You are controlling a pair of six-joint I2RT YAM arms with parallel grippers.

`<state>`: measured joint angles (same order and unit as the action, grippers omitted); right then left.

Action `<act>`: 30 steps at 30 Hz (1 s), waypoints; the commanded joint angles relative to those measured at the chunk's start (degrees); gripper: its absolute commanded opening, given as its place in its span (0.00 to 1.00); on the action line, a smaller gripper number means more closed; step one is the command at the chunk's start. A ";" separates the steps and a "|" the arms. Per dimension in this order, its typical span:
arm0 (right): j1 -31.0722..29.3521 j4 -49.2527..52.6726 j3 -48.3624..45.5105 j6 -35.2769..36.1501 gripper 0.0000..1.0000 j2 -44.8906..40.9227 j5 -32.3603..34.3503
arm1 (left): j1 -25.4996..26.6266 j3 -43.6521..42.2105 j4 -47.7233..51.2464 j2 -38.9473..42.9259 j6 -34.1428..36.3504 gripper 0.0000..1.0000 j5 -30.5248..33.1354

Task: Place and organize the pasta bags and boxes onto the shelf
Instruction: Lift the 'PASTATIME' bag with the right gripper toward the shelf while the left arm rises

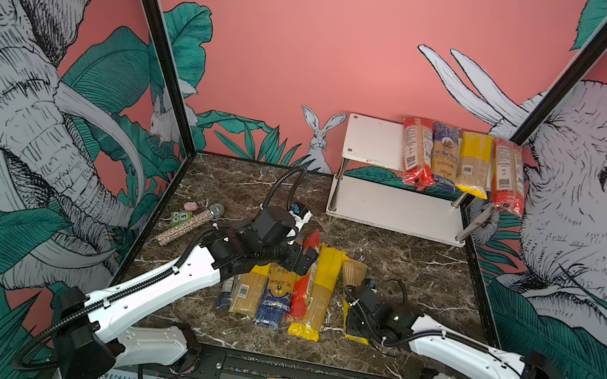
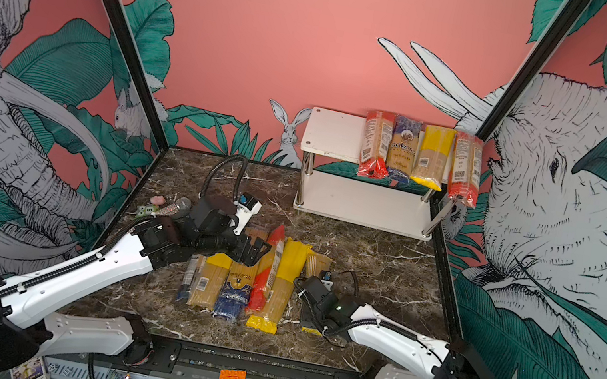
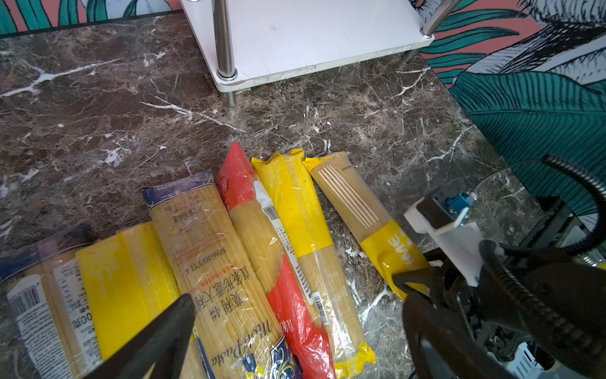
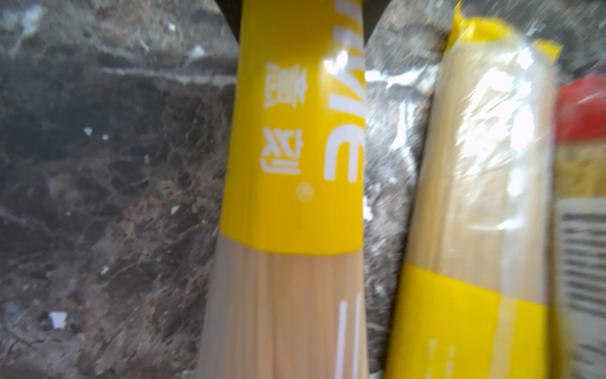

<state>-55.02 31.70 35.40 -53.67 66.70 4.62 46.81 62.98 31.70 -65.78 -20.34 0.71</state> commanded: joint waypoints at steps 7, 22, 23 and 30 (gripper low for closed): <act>-0.04 2.10 5.93 -0.41 0.00 -9.39 -5.19 | -0.37 0.91 4.85 6.65 0.56 0.99 4.83; -0.04 8.39 14.49 -0.75 0.00 -16.97 -5.03 | -0.40 1.06 11.83 13.88 -0.14 0.99 10.38; -0.01 9.37 16.12 -0.13 0.00 -16.66 -4.79 | -0.37 1.46 12.25 14.07 0.03 1.00 10.85; -0.02 13.69 28.30 4.88 0.00 -12.09 -5.30 | -0.38 4.73 14.60 13.88 0.51 0.99 12.24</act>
<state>-55.02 49.23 58.41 -52.71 54.19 -2.37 46.76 64.95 44.03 -52.38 -20.05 11.31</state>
